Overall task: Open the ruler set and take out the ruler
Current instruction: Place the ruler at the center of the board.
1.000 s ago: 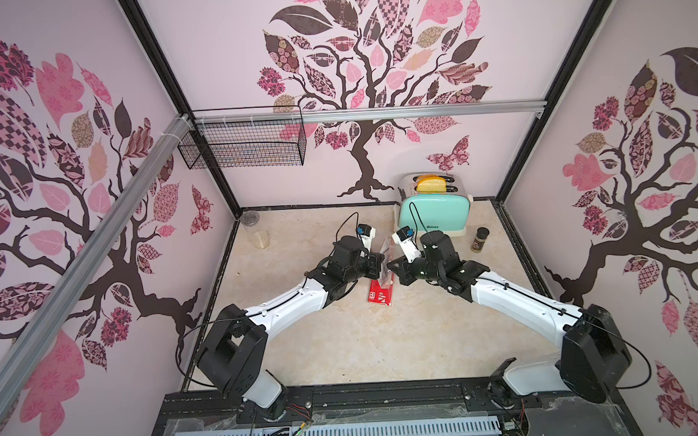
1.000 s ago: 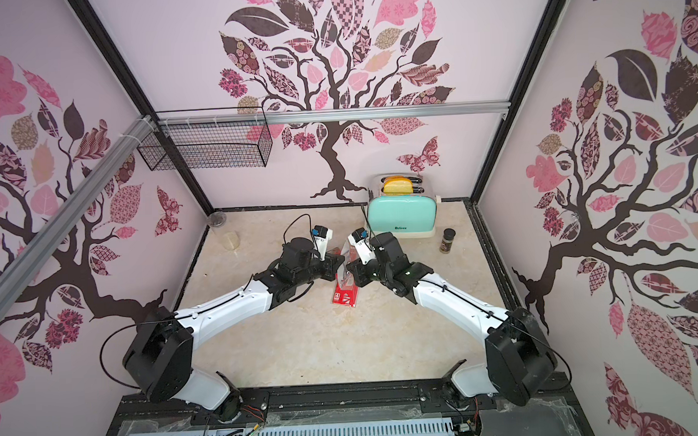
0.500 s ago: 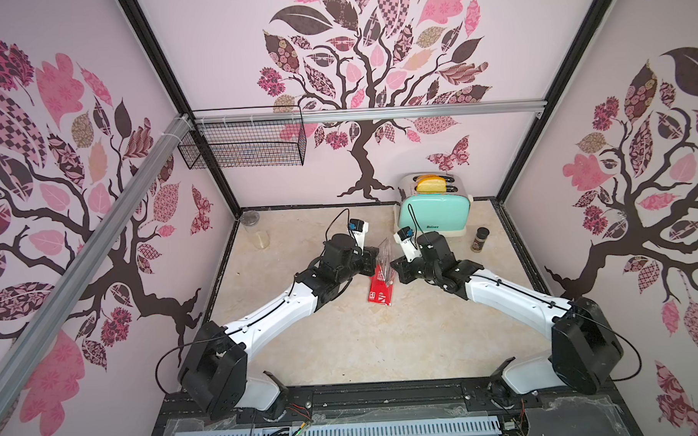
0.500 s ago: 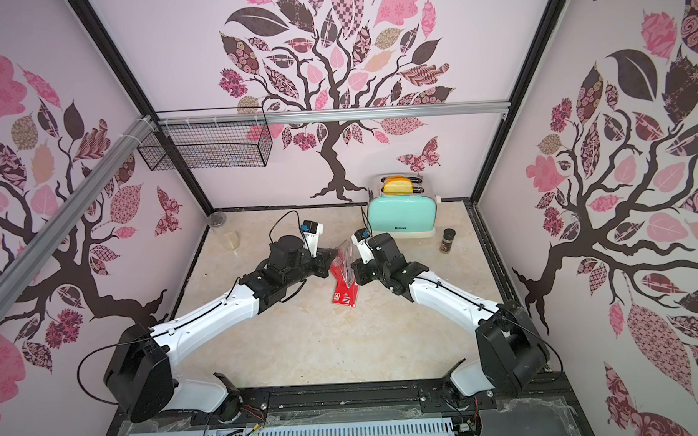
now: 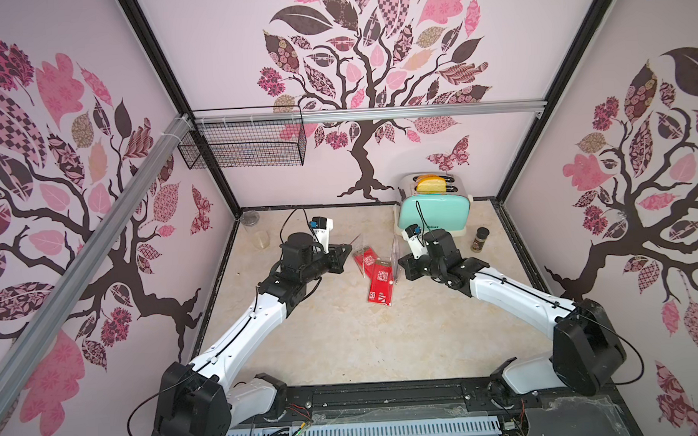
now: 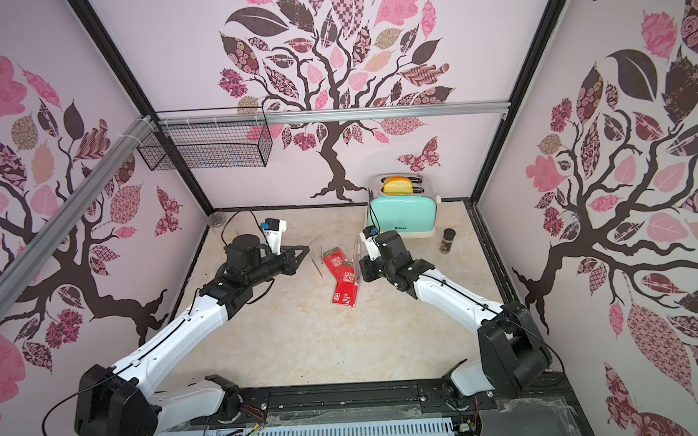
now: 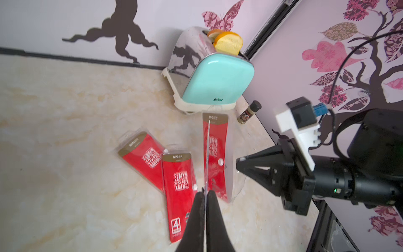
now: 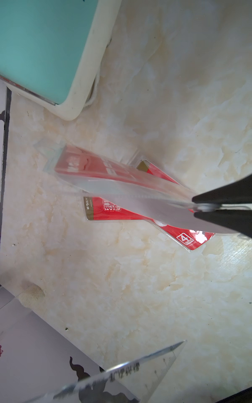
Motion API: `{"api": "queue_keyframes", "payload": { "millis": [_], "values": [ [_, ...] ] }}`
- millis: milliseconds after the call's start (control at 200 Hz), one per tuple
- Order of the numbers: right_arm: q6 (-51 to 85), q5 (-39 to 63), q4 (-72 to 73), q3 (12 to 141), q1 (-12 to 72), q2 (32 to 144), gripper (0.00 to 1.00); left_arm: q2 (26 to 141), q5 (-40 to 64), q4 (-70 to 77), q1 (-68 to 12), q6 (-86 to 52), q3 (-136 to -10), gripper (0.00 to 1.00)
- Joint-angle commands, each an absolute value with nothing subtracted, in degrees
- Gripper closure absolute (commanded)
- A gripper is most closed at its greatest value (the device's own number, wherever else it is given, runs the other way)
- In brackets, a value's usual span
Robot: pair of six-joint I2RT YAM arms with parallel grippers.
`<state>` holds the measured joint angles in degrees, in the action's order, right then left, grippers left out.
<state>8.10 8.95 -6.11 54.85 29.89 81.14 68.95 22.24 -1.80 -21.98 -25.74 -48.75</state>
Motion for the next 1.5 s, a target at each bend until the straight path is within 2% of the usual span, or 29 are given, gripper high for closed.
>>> {"api": "queue_keyframes", "payload": {
  "millis": [0, 150, 385, 745, 1110, 1396, 1491],
  "values": [
    [6.77, 9.04, -8.88, 58.37, 29.72, 79.29, 1.00, 68.87, 34.28, 2.08, -16.19, -30.84, -42.71, 1.00],
    [5.70, 9.76, -12.07, 60.19, 29.70, 79.01, 1.00, 71.46, 39.29, 10.37, -9.70, -34.17, -35.64, 1.00],
    [4.96, 9.45, -14.28, 61.00, 29.75, 79.01, 1.00, 82.94, 46.95, 19.86, -3.90, -35.86, -32.29, 1.00],
    [5.27, 10.34, -13.26, 60.78, 29.71, 80.54, 1.00, 97.45, 48.51, 17.30, -2.16, -30.82, -38.03, 1.00],
    [5.63, 10.46, -12.91, 59.94, 29.71, 79.68, 1.00, 103.53, 42.41, 3.87, -2.18, -23.58, -47.71, 1.00],
    [5.95, 10.90, -12.55, 59.72, 29.76, 79.80, 1.00, 106.02, 41.45, 0.84, -2.37, -22.02, -49.34, 1.00],
    [6.07, 10.90, -12.29, 59.46, 29.74, 79.76, 1.00, 105.44, 40.84, 0.56, -2.32, -21.95, -49.33, 0.96]
  ]
}}
